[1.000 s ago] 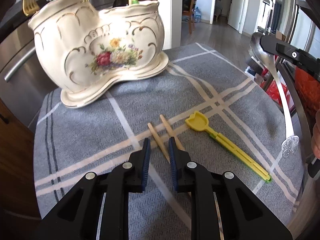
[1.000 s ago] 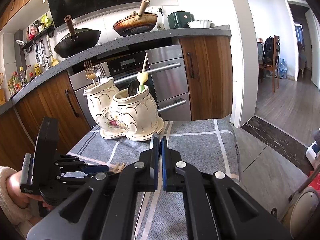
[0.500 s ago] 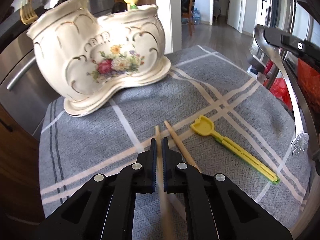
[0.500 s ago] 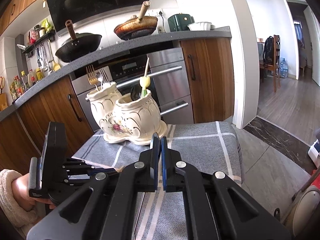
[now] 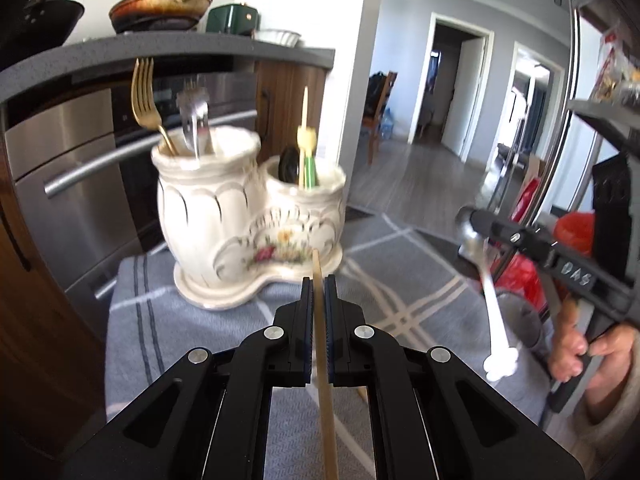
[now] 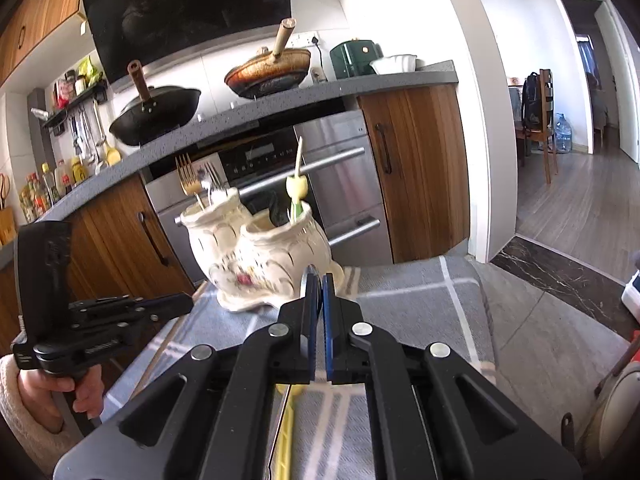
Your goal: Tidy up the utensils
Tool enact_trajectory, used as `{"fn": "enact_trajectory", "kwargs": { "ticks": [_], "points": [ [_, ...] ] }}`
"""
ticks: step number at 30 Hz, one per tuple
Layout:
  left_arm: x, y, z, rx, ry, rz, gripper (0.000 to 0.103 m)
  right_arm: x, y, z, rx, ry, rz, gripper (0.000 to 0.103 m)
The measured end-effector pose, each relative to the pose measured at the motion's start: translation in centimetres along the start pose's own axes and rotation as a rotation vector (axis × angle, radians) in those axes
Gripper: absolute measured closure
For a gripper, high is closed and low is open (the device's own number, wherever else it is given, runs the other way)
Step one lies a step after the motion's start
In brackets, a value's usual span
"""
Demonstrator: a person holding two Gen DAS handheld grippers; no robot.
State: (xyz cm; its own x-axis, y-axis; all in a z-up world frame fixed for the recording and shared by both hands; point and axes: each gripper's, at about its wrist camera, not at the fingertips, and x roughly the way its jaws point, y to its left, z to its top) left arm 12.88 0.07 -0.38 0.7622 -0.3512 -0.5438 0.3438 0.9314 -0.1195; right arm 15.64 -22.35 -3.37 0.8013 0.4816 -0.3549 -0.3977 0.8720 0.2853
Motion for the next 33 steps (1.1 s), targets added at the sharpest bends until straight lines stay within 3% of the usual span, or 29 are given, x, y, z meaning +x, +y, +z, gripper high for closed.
{"fn": "enact_trajectory", "kwargs": {
  "ticks": [8,15,23,33],
  "points": [
    [-4.3,2.0,6.7,0.033,-0.140,0.015,0.097,2.6,2.5,5.2,-0.040,-0.031,-0.016,0.100],
    [-5.0,4.1,12.6,0.048,-0.252,0.060,0.097,6.0,4.0,10.8,-0.094,-0.104,-0.052,0.100],
    [-1.7,5.6,16.5,0.080,-0.329,0.095,0.097,10.4,3.7,13.8,-0.122,-0.187,-0.139,0.100],
    [2.5,7.4,18.4,0.060,-0.391,0.146,0.097,14.4,4.1,13.1,-0.205,-0.231,-0.170,0.100]
  ]
}}
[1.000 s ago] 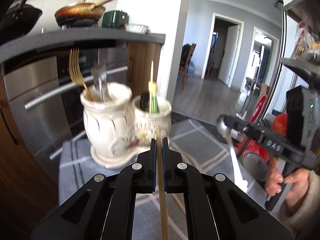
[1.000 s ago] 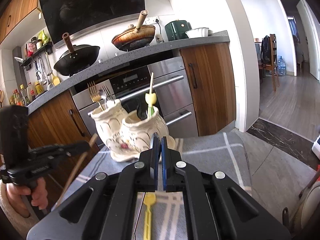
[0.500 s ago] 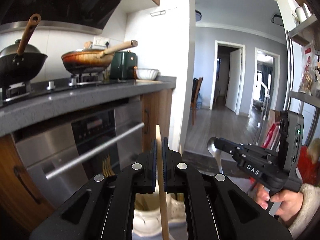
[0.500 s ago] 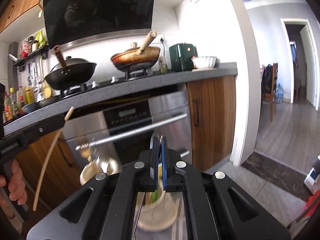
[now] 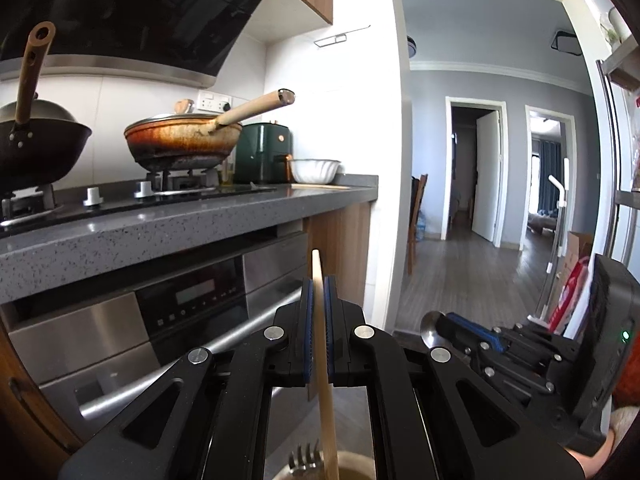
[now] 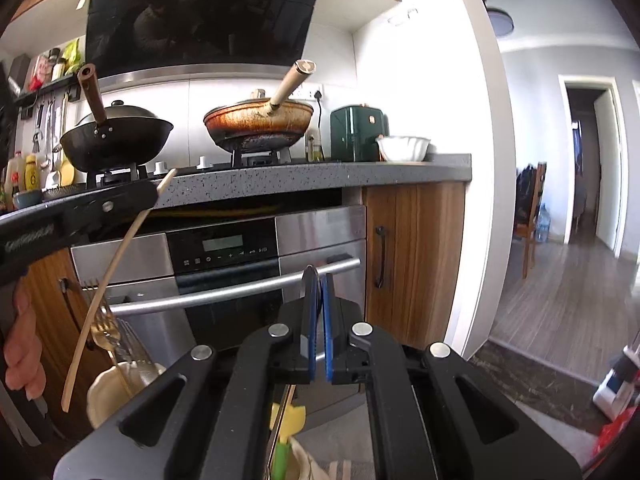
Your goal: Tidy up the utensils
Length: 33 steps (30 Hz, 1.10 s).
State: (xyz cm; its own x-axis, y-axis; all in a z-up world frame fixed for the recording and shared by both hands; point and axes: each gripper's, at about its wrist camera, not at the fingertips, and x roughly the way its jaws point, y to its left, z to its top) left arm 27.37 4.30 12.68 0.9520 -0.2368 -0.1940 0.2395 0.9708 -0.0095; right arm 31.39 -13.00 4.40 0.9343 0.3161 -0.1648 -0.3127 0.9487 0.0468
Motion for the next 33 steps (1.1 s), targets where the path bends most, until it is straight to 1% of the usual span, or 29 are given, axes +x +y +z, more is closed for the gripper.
{"fn": "enact_trajectory", "kwargs": {
  "ticks": [2,7,11,15,19,26,33],
  "points": [
    [0.3,-0.1,-0.3,0.009,-0.021,0.014,0.097,0.0,0.3,-0.3,-0.017,-0.022,-0.003,0.100],
    [0.6,-0.8,-0.9,0.046,-0.066,0.061,0.097,0.4,0.8,-1.2,-0.024,-0.033,0.002,0.100],
    [0.7,-1.0,-1.5,0.052,-0.088,0.088,0.097,0.8,1.0,-2.1,-0.022,-0.012,0.016,0.100],
    [0.3,-1.0,-2.0,0.064,-0.094,0.093,0.097,0.3,1.2,-2.8,-0.037,-0.002,0.027,0.100],
    [-0.5,-0.8,-2.3,0.052,-0.088,0.076,0.097,-0.2,1.3,-3.2,-0.031,0.023,0.047,0.100],
    [-3.9,-1.0,-4.0,0.065,-0.079,0.060,0.097,-2.2,1.3,-4.1,-0.021,0.044,0.052,0.100],
    [-6.6,-0.2,-6.1,0.017,-0.037,0.042,0.098,-4.3,1.1,-4.9,0.002,0.047,0.060,0.100]
  ]
}}
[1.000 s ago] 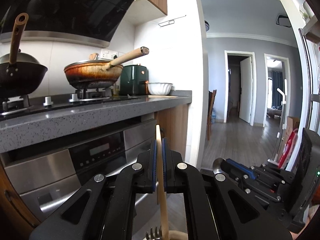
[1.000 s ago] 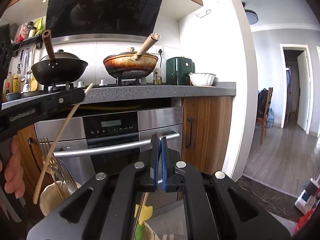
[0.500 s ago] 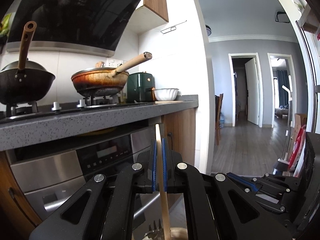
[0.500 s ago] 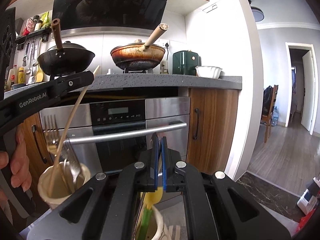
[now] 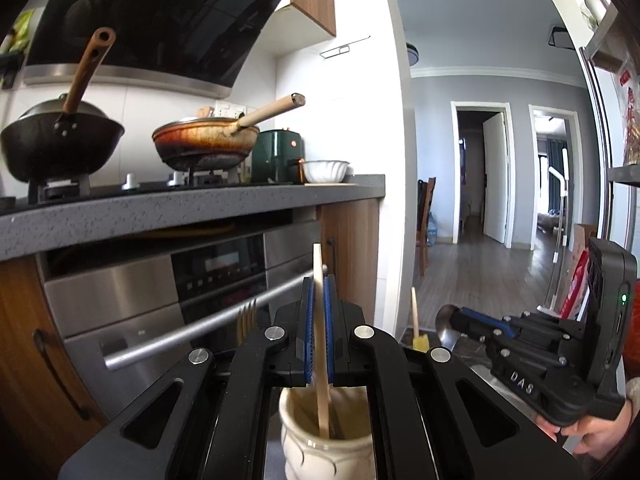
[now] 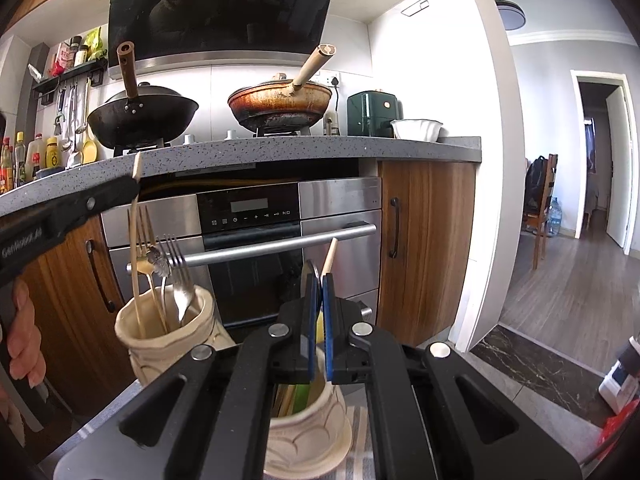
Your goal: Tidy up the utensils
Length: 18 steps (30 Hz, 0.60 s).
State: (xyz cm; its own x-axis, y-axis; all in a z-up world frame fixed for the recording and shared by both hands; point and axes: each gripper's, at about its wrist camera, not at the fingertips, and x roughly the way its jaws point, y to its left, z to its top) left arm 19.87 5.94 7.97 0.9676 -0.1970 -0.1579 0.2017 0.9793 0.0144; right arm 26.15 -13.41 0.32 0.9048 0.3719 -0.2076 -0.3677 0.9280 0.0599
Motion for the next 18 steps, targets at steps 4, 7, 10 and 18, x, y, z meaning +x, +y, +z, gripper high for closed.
{"fn": "enact_trajectory", "kwargs": {
  "ticks": [4,7,10,18],
  "points": [
    [-0.9,0.7,-1.3,-0.052,0.027,-0.013,0.098,-0.4,0.1,-0.9,0.005,0.020,0.002,0.100],
    [-0.8,0.6,-2.1,-0.061,0.049,-0.016,0.098,-0.3,0.1,-1.4,0.003,0.038,0.007,0.100],
    [-0.7,0.6,-2.8,-0.069,0.070,-0.024,0.098,-0.2,0.2,-1.9,-0.002,0.048,0.010,0.100],
    [-0.7,0.3,-3.5,-0.040,0.075,-0.021,0.097,0.5,-0.6,-2.4,0.040,0.092,0.036,0.100]
  ]
}}
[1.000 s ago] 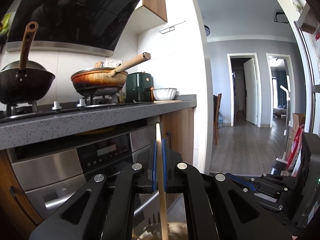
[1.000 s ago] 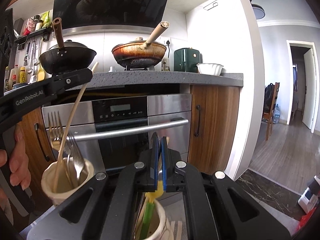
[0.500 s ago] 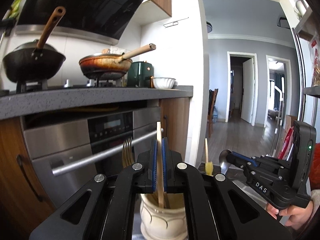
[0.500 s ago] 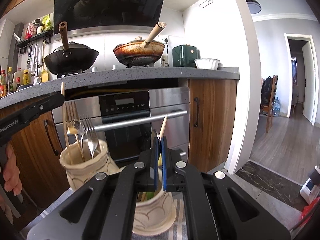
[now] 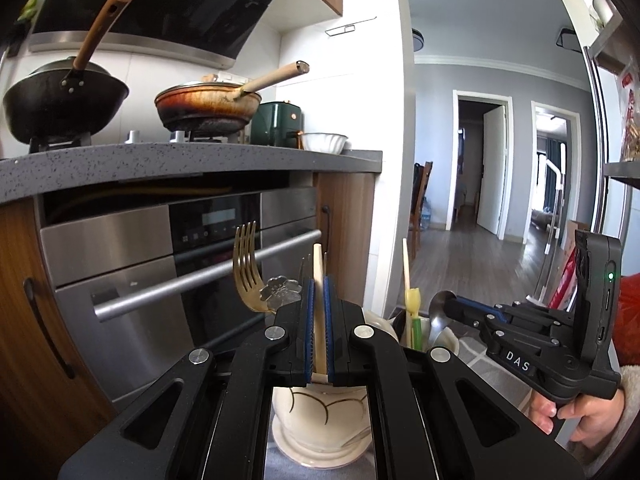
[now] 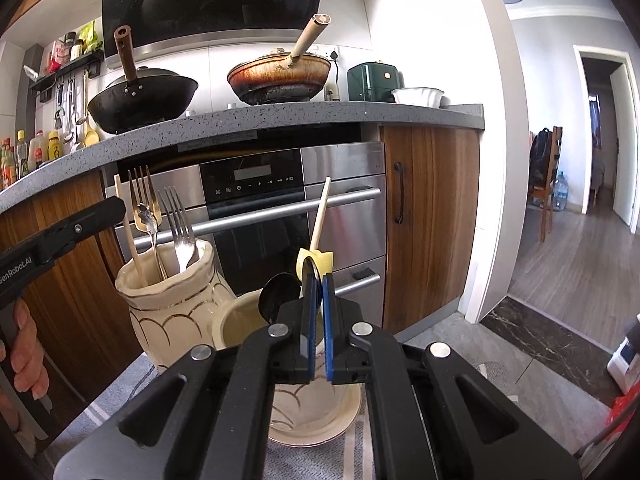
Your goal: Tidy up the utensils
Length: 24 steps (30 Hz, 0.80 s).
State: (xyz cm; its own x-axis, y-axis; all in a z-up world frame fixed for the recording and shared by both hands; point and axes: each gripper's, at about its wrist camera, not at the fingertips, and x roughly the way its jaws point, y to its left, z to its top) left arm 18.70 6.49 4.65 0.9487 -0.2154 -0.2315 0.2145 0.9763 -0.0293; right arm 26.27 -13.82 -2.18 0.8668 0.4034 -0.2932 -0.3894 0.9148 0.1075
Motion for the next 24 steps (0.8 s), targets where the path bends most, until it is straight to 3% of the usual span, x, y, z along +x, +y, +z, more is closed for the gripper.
{"fn": "enact_trajectory", "kwargs": {
  "ticks": [6,10,14,20,23,24],
  "points": [
    [0.3,0.2,0.5,-0.020,0.029,-0.003,0.097,-0.1,-0.7,0.3,0.040,0.018,0.033,0.096],
    [0.3,0.4,0.4,-0.041,0.068,-0.003,0.079,-0.8,-0.5,0.6,0.044,0.026,0.036,0.076],
    [-0.6,-0.4,0.6,-0.024,0.099,0.009,0.079,-2.3,-0.4,1.2,0.054,0.047,0.039,0.068],
    [-3.5,-1.8,0.3,-0.012,0.156,0.009,0.055,-6.2,-0.8,1.7,0.085,0.092,0.039,0.051],
    [-5.0,-2.7,-0.4,-0.003,0.190,0.007,0.041,-8.0,-0.6,1.2,0.075,0.117,0.029,0.034],
    [-5.4,-3.0,-0.8,-0.002,0.204,0.003,0.038,-8.6,-0.5,0.9,0.074,0.119,0.027,0.024]
  ]
}}
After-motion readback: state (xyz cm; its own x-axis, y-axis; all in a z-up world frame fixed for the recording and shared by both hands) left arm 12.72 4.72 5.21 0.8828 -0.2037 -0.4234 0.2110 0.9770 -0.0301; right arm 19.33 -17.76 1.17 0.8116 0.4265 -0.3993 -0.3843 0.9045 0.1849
